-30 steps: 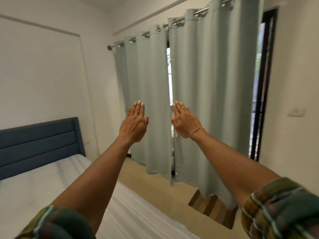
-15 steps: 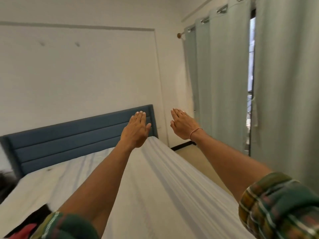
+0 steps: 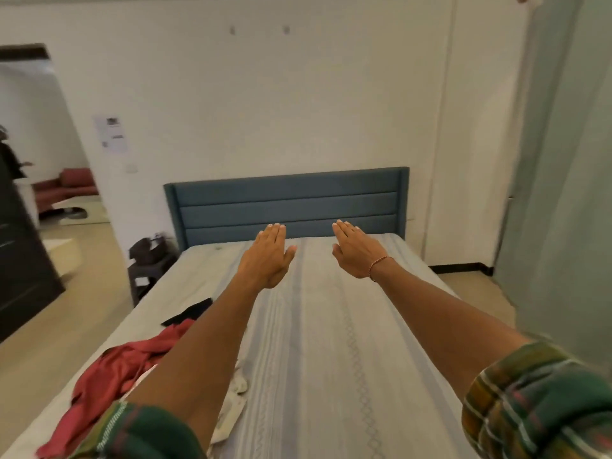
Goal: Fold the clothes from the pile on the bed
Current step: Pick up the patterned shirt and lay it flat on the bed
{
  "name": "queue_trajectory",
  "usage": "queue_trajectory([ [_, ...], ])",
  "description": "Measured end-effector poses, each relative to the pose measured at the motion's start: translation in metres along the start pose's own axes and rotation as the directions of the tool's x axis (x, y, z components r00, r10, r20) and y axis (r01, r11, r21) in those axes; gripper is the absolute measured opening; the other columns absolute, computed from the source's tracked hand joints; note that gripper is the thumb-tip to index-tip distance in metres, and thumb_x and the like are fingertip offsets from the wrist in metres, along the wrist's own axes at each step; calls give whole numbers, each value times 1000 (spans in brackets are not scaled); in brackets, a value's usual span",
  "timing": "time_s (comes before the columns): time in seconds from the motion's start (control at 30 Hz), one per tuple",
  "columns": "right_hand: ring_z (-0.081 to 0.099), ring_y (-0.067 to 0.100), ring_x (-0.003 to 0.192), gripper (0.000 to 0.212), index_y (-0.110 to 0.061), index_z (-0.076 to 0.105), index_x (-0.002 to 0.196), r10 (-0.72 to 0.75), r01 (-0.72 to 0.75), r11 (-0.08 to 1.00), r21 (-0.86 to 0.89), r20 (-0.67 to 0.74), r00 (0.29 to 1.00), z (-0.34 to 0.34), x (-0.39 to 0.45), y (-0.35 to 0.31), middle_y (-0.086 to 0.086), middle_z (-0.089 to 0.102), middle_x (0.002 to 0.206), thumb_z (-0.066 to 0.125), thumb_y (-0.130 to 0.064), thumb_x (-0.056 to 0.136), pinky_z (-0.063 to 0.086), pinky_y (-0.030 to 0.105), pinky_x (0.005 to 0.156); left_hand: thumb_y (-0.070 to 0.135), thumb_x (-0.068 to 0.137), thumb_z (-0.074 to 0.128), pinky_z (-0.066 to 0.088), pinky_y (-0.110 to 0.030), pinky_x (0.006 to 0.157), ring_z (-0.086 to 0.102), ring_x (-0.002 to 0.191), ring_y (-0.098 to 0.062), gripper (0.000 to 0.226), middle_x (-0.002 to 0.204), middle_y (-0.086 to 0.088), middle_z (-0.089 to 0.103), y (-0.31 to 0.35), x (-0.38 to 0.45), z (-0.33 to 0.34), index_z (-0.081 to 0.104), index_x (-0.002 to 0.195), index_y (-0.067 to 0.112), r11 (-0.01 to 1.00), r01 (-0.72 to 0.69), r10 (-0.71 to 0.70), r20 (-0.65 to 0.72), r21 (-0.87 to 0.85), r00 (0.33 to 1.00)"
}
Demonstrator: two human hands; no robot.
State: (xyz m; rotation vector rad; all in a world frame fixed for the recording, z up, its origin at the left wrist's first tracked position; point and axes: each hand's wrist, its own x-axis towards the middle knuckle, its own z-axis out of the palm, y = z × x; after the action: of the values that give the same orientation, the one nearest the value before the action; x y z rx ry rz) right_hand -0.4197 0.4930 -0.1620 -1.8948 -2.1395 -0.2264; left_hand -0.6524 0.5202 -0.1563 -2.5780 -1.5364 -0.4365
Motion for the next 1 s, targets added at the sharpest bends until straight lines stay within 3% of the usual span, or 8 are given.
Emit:
queue_trajectory([
  [0.23, 17, 25, 154, 57, -7, 14, 160, -188, 173, 977, 125, 123, 974, 68, 29, -52, 9, 15, 168, 29, -31, 110, 16, 35, 123, 46, 108, 16, 14, -45, 124, 21, 151, -30, 65, 164, -15, 22, -57, -45, 41, 17, 157, 3, 975, 192, -200, 58, 113, 978],
  [0.43, 14, 23, 154, 59, -6, 12, 160, -350, 291, 927, 237, 270, 897, 125, 38, -88, 9, 12, 168, 31, -31, 110, 17, 37, 125, 46, 108, 21, 25, -45, 118, 34, 143, -33, 64, 157, -18, 35, -94, -90, 74, 29, 152, 1, 939, 315, -330, 103, 139, 938],
  [0.57, 15, 23, 154, 59, -6, 13, 160, -433, 351, 894, 277, 335, 837, 152, 35, -113, 10, 13, 168, 33, -31, 109, 17, 36, 124, 64, 99, -2, 29, -45, 116, 38, 141, -33, 86, 155, -17, 39, -109, -126, 87, 31, 154, 7, 899, 410, -432, 157, 151, 888],
  [0.7, 28, 28, 150, 58, -5, 21, 158, -502, 386, 855, 346, 368, 783, 173, 26, -145, 12, 24, 165, 37, -29, 108, 26, 39, 120, 46, 107, 26, 34, -47, 114, 42, 140, -34, 61, 155, -17, 41, -118, -165, 101, 35, 150, 4, 844, 520, -536, 210, 133, 817],
  [0.8, 30, 29, 149, 58, -6, 26, 157, -535, 404, 838, 366, 414, 736, 191, 20, -165, 14, 30, 162, 42, -29, 106, 29, 40, 120, 44, 107, 30, 41, -48, 107, 48, 133, -34, 56, 149, -16, 47, -129, -191, 110, 39, 146, 4, 821, 554, -570, 241, 139, 785],
  [0.9, 46, 33, 136, 51, -6, 42, 149, -547, 411, 834, 368, 446, 709, 210, 14, -183, 17, 49, 149, 46, -30, 104, 39, 43, 111, 42, 107, 32, 47, -46, 97, 51, 128, -34, 51, 145, -14, 50, -140, -215, 120, 42, 141, 5, 794, 593, -603, 285, 132, 745],
  [1.0, 54, 33, 123, 41, -6, 55, 135, -556, 424, 830, 362, 488, 673, 232, 8, -201, 17, 59, 136, 46, -30, 103, 44, 39, 102, 41, 107, 35, 45, -46, 100, 49, 130, -34, 51, 147, -13, 48, -155, -233, 131, 40, 144, 7, 782, 607, -616, 323, 140, 719],
])
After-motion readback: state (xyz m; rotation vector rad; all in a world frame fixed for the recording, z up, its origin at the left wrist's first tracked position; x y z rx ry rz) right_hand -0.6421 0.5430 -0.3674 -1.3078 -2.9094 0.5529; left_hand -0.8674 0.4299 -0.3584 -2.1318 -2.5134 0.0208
